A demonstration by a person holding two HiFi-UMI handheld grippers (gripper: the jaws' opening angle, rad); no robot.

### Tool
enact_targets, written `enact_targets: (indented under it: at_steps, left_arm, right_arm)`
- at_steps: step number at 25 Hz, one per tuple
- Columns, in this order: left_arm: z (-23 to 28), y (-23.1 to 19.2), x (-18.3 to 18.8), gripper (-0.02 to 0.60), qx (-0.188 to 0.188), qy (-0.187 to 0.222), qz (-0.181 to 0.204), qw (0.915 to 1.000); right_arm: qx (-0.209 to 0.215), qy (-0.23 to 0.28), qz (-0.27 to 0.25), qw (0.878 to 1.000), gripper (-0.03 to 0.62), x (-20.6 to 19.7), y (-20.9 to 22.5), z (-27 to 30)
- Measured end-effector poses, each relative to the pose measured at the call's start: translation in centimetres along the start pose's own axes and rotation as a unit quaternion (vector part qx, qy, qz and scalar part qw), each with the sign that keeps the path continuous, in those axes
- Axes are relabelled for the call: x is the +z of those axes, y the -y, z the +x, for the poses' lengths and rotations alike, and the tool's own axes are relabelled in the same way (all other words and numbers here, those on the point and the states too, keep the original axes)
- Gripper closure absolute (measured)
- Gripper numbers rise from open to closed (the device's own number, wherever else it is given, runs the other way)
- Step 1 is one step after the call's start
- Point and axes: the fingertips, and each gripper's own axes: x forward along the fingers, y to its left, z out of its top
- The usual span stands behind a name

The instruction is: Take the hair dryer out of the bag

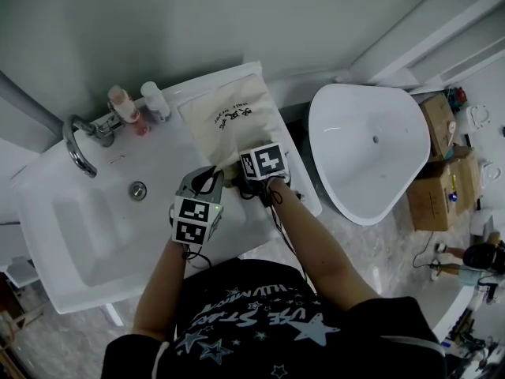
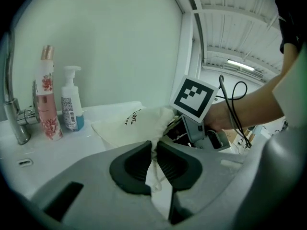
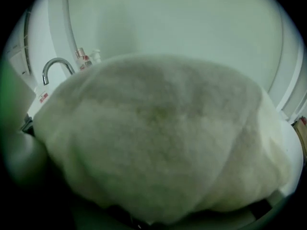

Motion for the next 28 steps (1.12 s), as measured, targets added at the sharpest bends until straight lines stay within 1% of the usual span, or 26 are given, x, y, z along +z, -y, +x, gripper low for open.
enact_targets:
  at_steps: [5, 9, 12, 15, 19, 24, 26, 28]
  left_arm:
    - [0.2, 0.1, 0.3, 0.532, 0.003, -0.001, 0.009, 1.0]
    - [0.3, -0.1, 0.5, 0.531, 0.011, -0.003, 0.02, 0.9997]
    - [0.3, -0.2, 0.8, 0.532, 0.021, 0.003, 0.015, 0.9997]
    - [0.1, -0.5, 1.1, 0.531, 0.032, 0.01, 0.001, 0.9994]
    - [0.1, -0.6, 1.1, 0.532, 0.038, 0.007, -0.006, 0.9992]
    - [0.0, -0.8, 1.6, 0.531, 0.049, 0.005, -0.009, 0.9987]
    - [0.0, -0.7, 1.6, 0.531, 0.052, 0.003, -0.009, 0.9986]
    - [0.0, -0.6, 1.5, 0.531, 0.057, 0.0, -0.007, 0.9984]
  right_arm:
    - [0.003, 0.0, 0.016, 1.0, 0.407, -0.1, 0.0, -0.5]
    - [0.015, -0.004, 0.011, 1.0, 0.41, -0.8, -0.6, -1.7]
    - [0.026, -0.007, 0.009, 1.0, 0.41, -1.7, -1.4, -3.0]
    - [0.032, -0.007, 0.0, 0.999, 0.41, -2.9, -2.1, -4.4]
    - [0.038, -0.008, -0.007, 0.999, 0.411, -4.5, -2.7, -6.2]
    - [0.064, -0.016, -0.033, 0.997, 0.413, -6.8, -3.6, -9.0]
    - [0.083, -0.01, -0.027, 0.996, 0.413, -7.7, -3.8, -10.1]
    - [0.105, 0.003, -0.011, 0.994, 0.414, -8.6, -3.9, -11.3]
